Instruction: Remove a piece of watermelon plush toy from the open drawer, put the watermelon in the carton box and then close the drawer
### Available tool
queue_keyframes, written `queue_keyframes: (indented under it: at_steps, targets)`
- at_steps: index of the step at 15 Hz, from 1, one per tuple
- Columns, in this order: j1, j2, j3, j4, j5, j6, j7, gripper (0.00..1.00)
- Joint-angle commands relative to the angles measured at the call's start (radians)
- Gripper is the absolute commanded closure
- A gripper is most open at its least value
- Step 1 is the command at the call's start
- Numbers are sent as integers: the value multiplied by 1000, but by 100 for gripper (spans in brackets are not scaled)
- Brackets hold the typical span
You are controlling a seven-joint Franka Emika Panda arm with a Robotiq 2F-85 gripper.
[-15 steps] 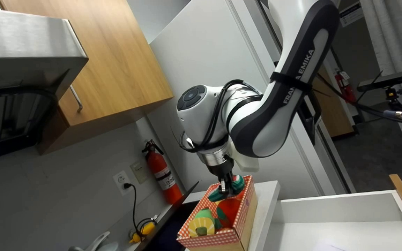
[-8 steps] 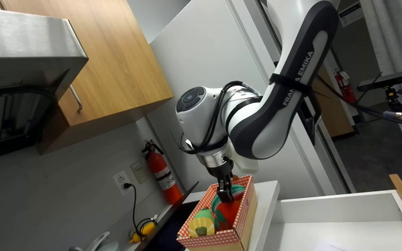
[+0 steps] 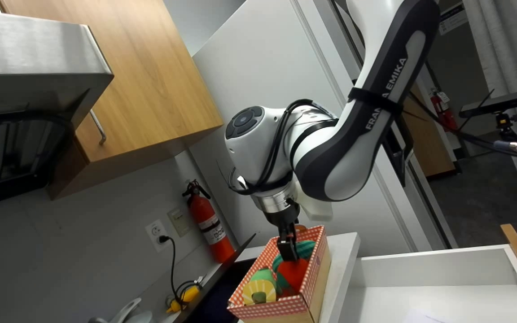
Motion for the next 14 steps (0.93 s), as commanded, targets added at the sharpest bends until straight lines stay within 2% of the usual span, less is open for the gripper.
queue_keyframes:
  at_steps: [1,14]
  targets:
    - [14,-85,-5,-81,19,2,10,0]
    - [-6,-330,27,-377,171,-21,13,0]
